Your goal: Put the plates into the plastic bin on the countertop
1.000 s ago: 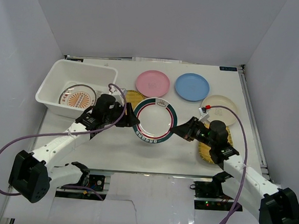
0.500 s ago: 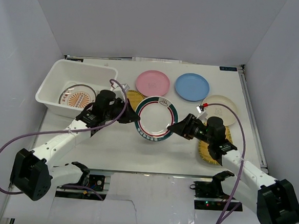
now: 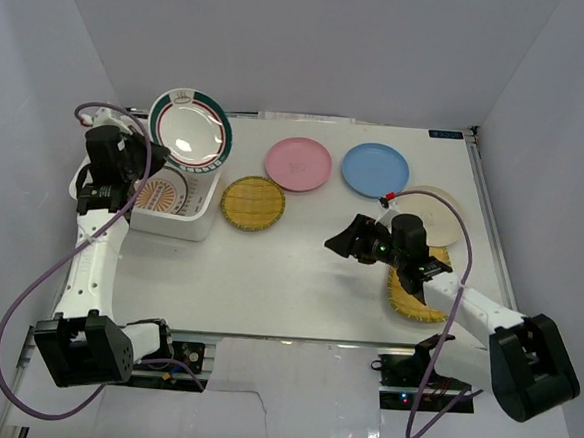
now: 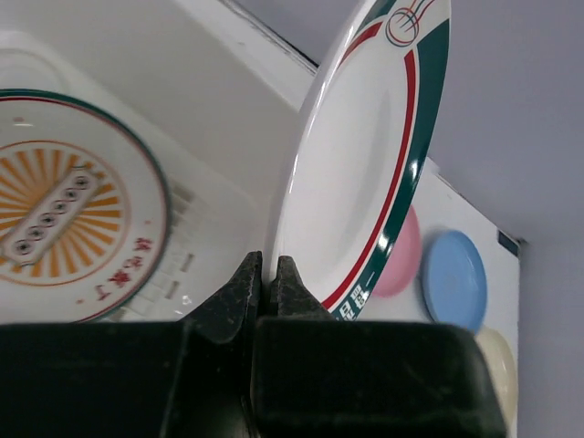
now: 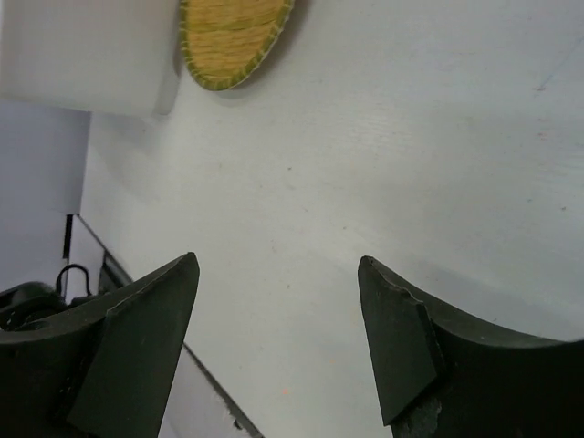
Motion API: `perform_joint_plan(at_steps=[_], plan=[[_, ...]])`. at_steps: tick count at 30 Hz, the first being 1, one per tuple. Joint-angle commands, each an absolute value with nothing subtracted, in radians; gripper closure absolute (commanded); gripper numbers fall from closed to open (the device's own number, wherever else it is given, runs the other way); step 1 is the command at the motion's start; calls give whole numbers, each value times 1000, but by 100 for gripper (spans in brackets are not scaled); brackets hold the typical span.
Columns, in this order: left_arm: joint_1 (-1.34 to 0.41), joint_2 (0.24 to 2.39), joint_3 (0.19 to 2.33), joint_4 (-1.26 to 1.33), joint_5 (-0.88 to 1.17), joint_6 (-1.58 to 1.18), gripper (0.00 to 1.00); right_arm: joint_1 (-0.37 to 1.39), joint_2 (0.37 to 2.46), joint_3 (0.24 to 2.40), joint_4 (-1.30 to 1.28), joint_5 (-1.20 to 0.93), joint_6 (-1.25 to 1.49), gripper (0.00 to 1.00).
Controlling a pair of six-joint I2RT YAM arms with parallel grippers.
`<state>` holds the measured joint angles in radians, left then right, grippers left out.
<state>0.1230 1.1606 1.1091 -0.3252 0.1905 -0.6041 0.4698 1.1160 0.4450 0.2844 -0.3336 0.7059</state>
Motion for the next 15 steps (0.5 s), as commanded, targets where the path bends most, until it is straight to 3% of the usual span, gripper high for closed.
perform_joint_plan(at_steps=[1,5,11,14,15], plan=[[208,1135,1095,-351,60,-630,100,479,1231,557,334,-273,644,24],[233,1131,1028,-327,-116,-637,100,526,1464,676,402,-216,661,24],[242,1170,989,-322,-172,-675,99,567,1761,793,580,-187,860,23],[242,1184,965,-314,-150,-678,81,591,1876,873,612,-143,925,23],[242,1187,953,-314,-144,-680,67,597,1902,893,618,-135,940,23]])
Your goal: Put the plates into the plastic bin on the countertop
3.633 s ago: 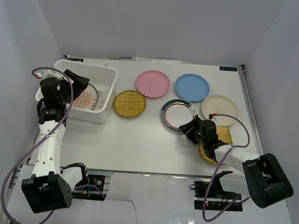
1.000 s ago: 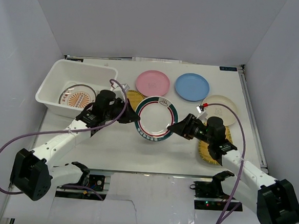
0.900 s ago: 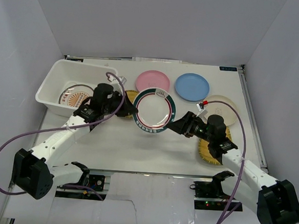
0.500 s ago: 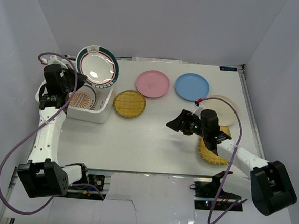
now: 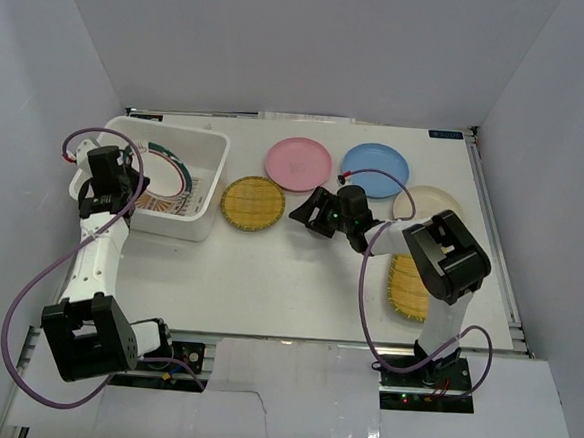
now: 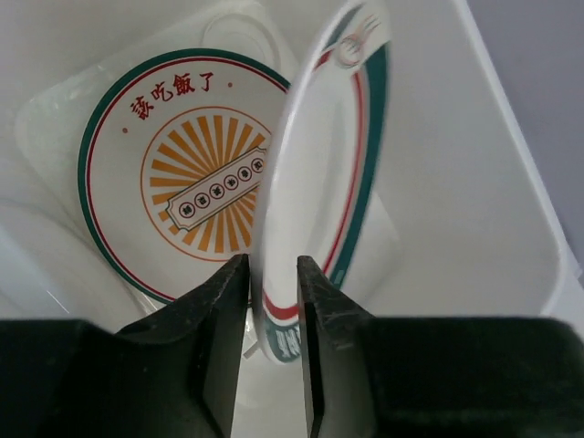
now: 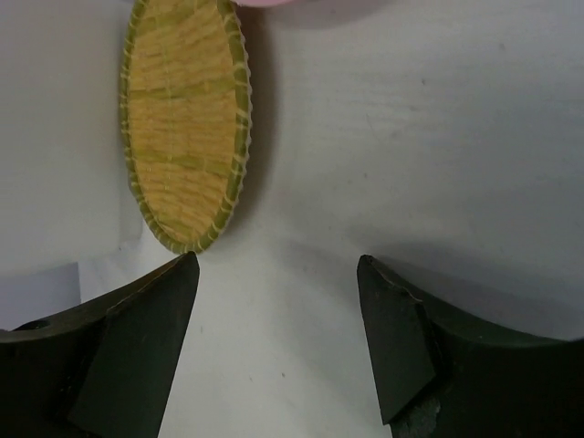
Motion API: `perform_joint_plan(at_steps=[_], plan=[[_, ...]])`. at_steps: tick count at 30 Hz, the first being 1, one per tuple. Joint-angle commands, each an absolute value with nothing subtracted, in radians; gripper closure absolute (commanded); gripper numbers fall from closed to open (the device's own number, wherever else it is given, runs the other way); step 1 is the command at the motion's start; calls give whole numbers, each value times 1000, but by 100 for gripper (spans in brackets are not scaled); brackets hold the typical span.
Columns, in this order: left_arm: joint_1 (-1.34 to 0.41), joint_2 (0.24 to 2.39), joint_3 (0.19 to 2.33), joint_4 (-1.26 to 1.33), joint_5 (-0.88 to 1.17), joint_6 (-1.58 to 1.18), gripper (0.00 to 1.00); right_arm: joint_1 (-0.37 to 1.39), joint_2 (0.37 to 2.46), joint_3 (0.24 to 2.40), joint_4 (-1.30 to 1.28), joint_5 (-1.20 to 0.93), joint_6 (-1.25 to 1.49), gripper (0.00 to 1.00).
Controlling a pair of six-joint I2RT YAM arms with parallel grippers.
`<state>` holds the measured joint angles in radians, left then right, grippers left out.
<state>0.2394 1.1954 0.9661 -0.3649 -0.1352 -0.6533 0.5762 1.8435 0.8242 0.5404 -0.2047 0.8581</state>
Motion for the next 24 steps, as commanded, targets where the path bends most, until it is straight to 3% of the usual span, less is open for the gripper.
perform_joint_plan(at_steps=[1,3,4,9,13,14,18,24], plan=[[242,1189,947,-314,-140,-678,59,604,1948,913,620,-133,971,24],[244,1178,933,-311,-123,-673,38,614,1986,965,623,-126,1003,28],[244,1175,921,-305,-115,-670,33,620,2021,982,627,-120,1015,30],[244,1114,908,-313,-33,-646,15,652,2120,1077,615,-98,1095,43],[238,1017,910,-316,147,-626,11,658,2163,1097,632,-80,1143,55],[233,999,914,-318,182,-621,10,660,2167,1097,644,-81,1150,70],[178,924,934,-376,291,-611,9,661,2134,1042,711,-98,1161,92],[106,902,916,-474,498,-529,10,660,1870,698,914,-166,1143,92]])
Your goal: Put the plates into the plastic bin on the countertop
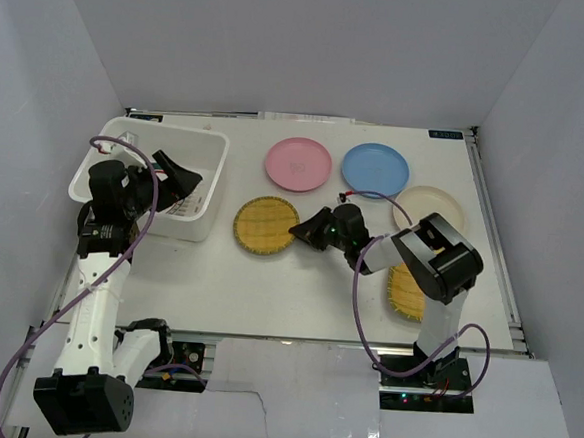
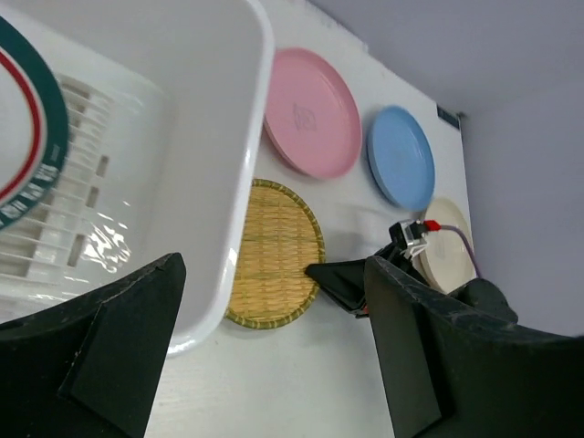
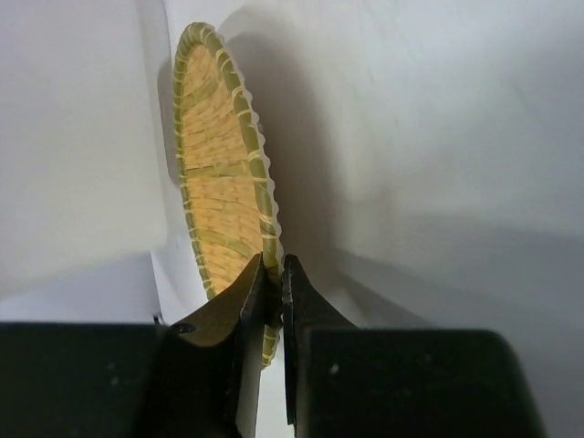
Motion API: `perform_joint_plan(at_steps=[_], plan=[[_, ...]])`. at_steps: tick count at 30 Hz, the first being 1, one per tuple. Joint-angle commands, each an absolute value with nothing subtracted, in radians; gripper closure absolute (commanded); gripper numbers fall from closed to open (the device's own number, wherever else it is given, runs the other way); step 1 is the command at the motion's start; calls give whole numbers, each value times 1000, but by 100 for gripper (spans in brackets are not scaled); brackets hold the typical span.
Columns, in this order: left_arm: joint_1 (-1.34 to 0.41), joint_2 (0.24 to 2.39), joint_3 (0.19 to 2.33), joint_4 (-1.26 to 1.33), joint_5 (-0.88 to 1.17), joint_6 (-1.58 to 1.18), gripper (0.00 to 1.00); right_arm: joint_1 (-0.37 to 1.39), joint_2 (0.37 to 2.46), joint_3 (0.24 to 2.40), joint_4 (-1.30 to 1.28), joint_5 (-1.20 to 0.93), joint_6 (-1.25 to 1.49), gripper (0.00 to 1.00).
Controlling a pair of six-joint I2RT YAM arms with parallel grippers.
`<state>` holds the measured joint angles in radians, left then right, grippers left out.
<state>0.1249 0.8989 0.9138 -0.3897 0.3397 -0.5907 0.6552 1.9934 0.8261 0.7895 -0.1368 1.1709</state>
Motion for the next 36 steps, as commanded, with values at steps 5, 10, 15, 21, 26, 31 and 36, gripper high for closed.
perform_joint_plan(at_steps=[5,10,15,21,26,31,36], plan=[[17,882,873,-518,663,-485,12,618,1539,441,916,-272,1056,92],[-126,890,858,-528,687,-485,13,540,1318,367,910,-449,1066,92],[-189,928,831,-525,630,-477,13,537,1214,417,836,-521,1052,92],[-284,1014,796,-445,612,-498,14,537,1222,457,891,-604,1094,92],[-316,1025,765,-341,617,-563,57,535,1242,451,911,-623,1103,92],[-316,1031,805,-314,586,-574,100,529,1243,430,879,-612,1097,69],[-314,1075,984,-354,453,-552,100,477,1209,448,724,-621,996,29]])
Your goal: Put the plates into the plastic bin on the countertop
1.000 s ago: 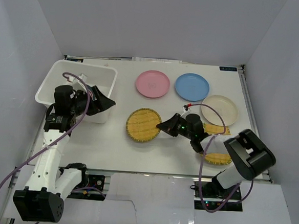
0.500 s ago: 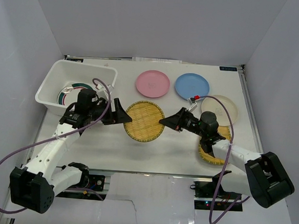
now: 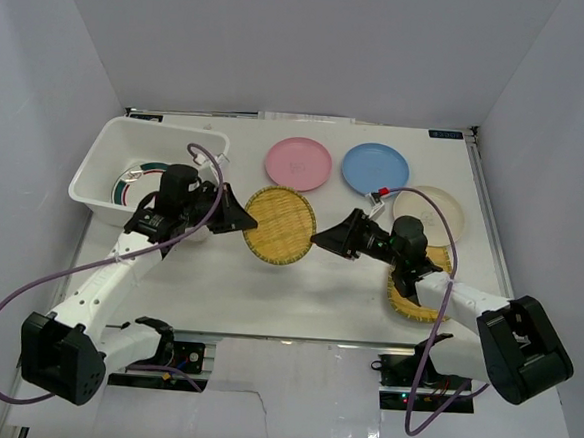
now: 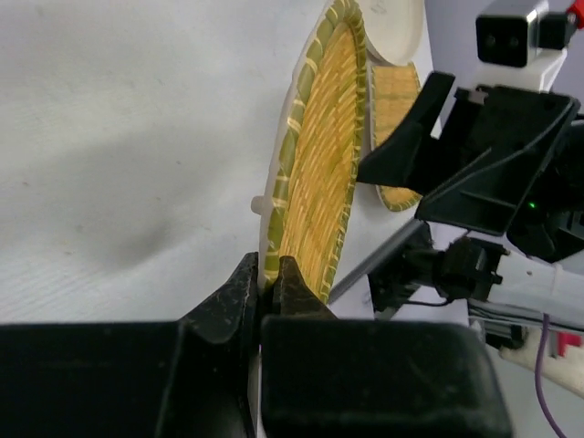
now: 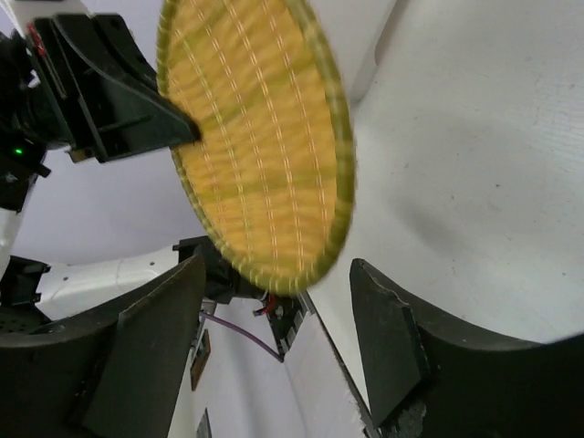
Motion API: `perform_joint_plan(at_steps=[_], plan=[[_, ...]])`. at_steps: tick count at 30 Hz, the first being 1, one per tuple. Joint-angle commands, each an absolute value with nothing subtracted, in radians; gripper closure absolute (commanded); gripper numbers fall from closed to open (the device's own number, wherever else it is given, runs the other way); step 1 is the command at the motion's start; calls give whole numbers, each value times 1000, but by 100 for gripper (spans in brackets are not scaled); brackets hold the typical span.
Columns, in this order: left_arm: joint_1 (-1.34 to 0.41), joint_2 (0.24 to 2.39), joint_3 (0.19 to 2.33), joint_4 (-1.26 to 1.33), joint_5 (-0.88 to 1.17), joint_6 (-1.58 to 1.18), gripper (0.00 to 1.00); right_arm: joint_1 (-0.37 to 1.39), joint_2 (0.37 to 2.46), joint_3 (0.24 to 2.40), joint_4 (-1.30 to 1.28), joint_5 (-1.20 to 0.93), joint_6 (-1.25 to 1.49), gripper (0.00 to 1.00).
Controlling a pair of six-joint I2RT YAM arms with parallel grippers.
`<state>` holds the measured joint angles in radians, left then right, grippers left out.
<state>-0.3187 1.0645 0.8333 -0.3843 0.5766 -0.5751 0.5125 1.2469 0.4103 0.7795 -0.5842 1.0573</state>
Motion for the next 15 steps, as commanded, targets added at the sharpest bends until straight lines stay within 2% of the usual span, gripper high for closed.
perform_joint_plan(at_steps=[1,5,10,12,15], plan=[[-313,1087,1024,-365,422,-542,100,465,1204,452,704,-626,982,28],[-243,1144,1201,-442,246,-508,100,387,1174,456,612,-612,911,26],[15,1106,1181,-433,146,-598,100,354,1227,561,444,-458,703,26],[116,1077,1132,-430,88,-606,100,351,1309,618,402,-407,666,21],[161,1048,1062,-417,-73,-618,100,351,1454,753,362,-325,626,11]])
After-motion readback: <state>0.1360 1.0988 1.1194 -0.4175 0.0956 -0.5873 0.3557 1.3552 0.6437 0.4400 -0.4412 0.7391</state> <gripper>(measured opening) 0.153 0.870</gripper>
